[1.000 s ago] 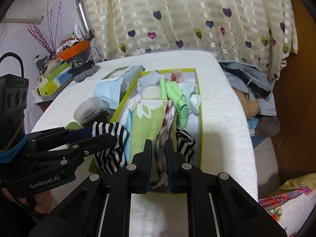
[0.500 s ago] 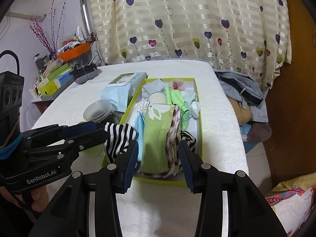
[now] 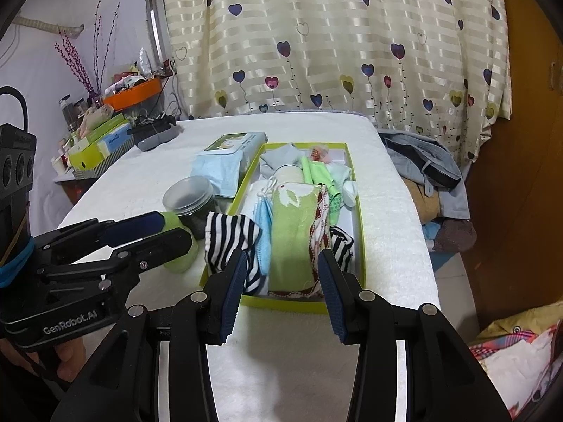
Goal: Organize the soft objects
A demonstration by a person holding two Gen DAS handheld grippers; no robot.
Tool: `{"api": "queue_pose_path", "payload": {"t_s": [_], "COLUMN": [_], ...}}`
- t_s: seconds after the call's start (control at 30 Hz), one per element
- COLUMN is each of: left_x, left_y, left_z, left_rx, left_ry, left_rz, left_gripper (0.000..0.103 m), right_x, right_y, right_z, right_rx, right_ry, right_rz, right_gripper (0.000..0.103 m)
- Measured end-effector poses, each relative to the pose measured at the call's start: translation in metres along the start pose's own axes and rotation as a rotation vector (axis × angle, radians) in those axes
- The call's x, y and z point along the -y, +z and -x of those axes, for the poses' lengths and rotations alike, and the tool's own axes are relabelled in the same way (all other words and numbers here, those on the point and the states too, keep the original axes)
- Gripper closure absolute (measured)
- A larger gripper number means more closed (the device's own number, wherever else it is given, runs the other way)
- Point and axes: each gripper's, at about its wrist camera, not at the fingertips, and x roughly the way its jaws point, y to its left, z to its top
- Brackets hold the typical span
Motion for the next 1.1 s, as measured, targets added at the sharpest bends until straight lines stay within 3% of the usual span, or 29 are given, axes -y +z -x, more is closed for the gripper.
{"api": "queue_pose_path", "payload": {"t_s": [0.13, 0.6, 1.1], "left_x": [-0.002, -0.020, -0.029], "left_y": [-0.004, -0.028, -0.039], "left_z": [0.006, 0.018, 0.012], "left_rx": [0.002, -0.033, -0.073], "left_ry": [0.016, 0.121, 0.151], "left_rz": [0.004, 0.040, 0.045], "left_gripper": [0.056, 0.056, 0.056], "right_x": [-0.008, -0.034, -0.045], "right_y": [-0.003, -0.025, -0.034], "right_z": [0.005, 0.007, -0.004], "right_rx": [0.005, -0.019, -0.049], "right_ry": [-0.008, 0.000, 0.009], "right_rz": [0.006, 0.014, 0.030], "right_gripper": [0.054, 0.054, 0.054]}}
